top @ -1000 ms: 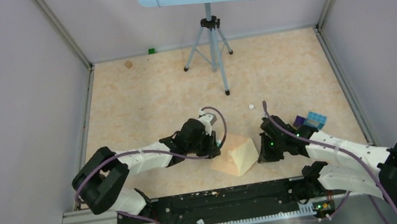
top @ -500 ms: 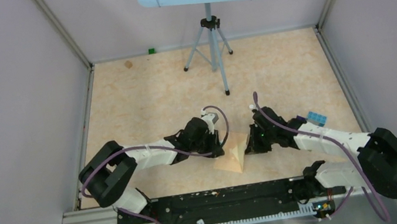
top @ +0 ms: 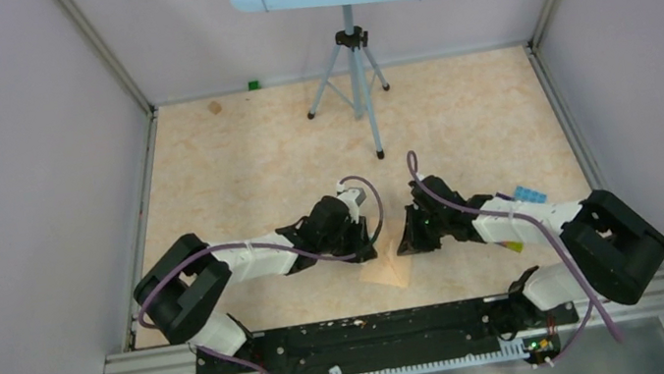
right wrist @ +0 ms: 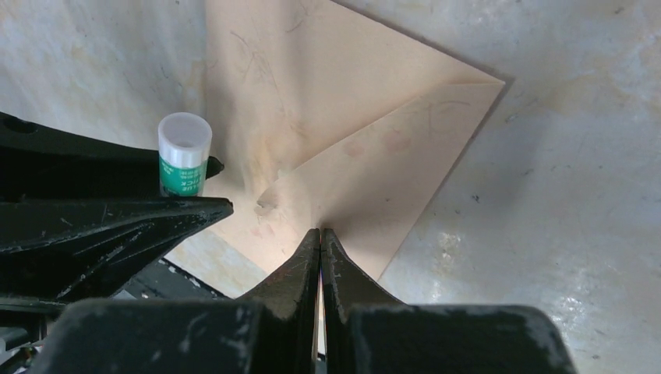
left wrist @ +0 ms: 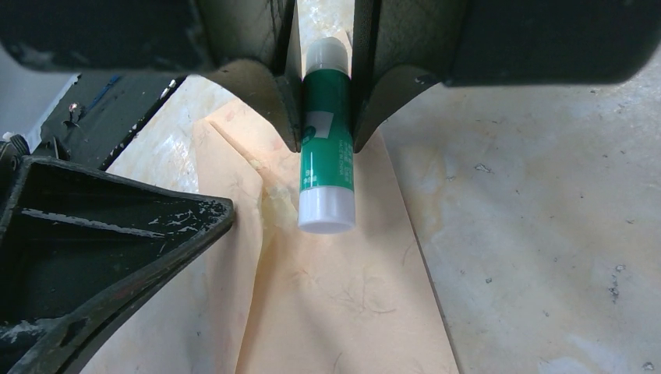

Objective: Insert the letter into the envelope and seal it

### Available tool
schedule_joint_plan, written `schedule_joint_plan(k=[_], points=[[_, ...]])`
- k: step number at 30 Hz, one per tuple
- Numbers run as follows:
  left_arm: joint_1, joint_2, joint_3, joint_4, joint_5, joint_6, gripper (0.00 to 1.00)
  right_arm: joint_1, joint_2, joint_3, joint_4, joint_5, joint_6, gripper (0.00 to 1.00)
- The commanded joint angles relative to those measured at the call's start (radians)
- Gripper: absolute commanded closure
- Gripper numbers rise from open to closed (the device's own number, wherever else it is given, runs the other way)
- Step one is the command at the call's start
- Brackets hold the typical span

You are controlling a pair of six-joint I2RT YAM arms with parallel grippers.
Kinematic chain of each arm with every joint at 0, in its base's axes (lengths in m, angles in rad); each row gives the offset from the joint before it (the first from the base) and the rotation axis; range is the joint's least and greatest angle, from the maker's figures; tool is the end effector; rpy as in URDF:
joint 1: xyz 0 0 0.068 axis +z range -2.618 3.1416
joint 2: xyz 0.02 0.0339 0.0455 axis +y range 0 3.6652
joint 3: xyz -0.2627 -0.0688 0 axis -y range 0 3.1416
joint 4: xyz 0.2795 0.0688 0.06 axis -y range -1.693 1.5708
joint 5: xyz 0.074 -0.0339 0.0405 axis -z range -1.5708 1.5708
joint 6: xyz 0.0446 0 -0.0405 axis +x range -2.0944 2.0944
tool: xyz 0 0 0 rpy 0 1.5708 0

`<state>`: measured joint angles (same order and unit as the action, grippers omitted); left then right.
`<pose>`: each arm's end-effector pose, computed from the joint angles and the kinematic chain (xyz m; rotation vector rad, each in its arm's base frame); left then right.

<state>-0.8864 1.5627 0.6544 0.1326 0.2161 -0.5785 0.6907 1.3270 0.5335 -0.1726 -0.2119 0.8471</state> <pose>0.1955 -0.2548 0.1104 0.5029 2.4879 -0.9165 0.1962 0.1743 0.1145 0.1234 2.7373 0.8033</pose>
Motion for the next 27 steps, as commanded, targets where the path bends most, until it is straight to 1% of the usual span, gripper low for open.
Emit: schedule_joint_plan(k=[1, 15, 27], points=[[-0.011, 0.032, 0.000, -0.013, -0.014, -0.003, 1.00, -0.006, 0.029, 0.048, 0.088, -0.017, -0.003, 1.00], [-0.016, 0.030, -0.004, 0.002, -0.005, -0.009, 1.00, 0.008, 0.131, 0.070, 0.162, -0.020, 0.000, 1.00], [-0.017, 0.032, -0.003, 0.001, -0.006, -0.015, 1.00, 0.050, 0.176, 0.079, 0.165, 0.024, 0.013, 1.00]])
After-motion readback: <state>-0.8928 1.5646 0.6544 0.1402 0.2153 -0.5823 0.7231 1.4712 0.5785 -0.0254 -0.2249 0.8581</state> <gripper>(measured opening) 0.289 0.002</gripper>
